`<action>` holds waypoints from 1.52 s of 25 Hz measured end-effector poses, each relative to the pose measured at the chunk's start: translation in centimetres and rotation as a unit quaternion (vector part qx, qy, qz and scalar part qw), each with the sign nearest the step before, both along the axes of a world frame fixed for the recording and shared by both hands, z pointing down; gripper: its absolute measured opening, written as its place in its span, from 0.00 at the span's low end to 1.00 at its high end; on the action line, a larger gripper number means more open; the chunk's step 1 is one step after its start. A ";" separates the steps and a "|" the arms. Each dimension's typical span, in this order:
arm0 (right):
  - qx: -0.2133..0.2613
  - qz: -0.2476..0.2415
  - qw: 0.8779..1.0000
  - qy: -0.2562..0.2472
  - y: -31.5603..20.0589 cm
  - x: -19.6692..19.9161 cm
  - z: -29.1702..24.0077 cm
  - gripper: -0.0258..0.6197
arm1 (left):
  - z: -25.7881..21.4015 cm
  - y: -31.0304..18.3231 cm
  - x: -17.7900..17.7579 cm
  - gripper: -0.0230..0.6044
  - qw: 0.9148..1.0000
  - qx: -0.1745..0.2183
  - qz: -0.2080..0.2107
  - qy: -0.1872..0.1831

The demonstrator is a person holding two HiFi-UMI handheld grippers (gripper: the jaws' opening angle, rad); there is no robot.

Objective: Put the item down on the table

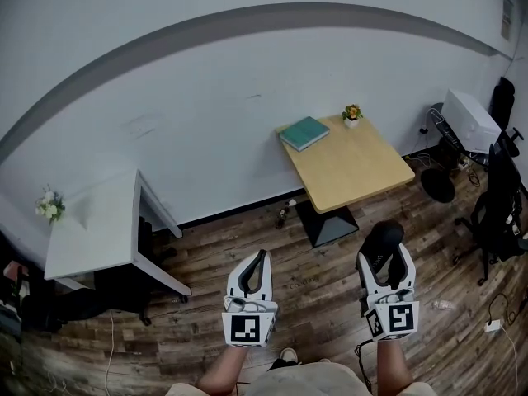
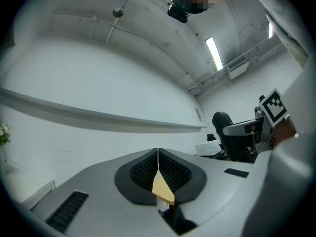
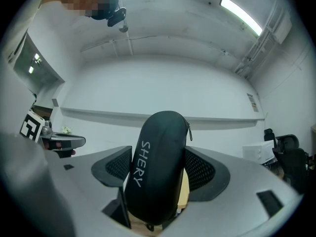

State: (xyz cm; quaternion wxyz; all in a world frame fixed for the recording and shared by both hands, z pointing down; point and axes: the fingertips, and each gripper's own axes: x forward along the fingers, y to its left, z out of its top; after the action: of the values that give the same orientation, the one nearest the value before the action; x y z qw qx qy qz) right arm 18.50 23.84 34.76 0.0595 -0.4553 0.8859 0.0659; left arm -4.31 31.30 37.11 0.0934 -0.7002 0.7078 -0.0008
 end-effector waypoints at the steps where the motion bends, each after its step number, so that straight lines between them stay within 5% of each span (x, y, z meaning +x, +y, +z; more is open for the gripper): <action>1: 0.000 0.000 1.000 -0.001 0.0 -0.5 0.0 0.57 | 0.2 0.0 -0.5 0.05 1.000 -0.007 0.001 0.000; 7: 0.001 0.005 1.000 0.003 0.2 -3.4 0.4 0.57 | 0.9 -0.6 -3.4 0.05 1.000 0.011 0.007 0.012; 13: -0.008 0.003 1.000 0.007 -0.4 -4.6 1.5 0.57 | 2.6 -1.8 -3.5 0.05 0.999 -0.024 0.027 0.015; 19: -0.013 -0.002 1.000 0.005 -2.7 -5.4 2.5 0.57 | 3.0 -3.9 -4.7 0.05 1.000 -0.017 0.010 0.018; 38: -0.025 -0.004 1.000 -0.008 -18.5 -5.4 1.9 0.57 | 0.7 -20.0 -3.8 0.05 1.000 -0.008 0.020 -0.002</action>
State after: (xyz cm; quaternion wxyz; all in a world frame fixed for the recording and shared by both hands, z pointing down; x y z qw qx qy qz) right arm 13.09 5.36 36.70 0.0552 -0.4533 0.8887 0.0404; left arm -8.07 11.28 37.80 0.0888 -0.7148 0.6936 -0.0061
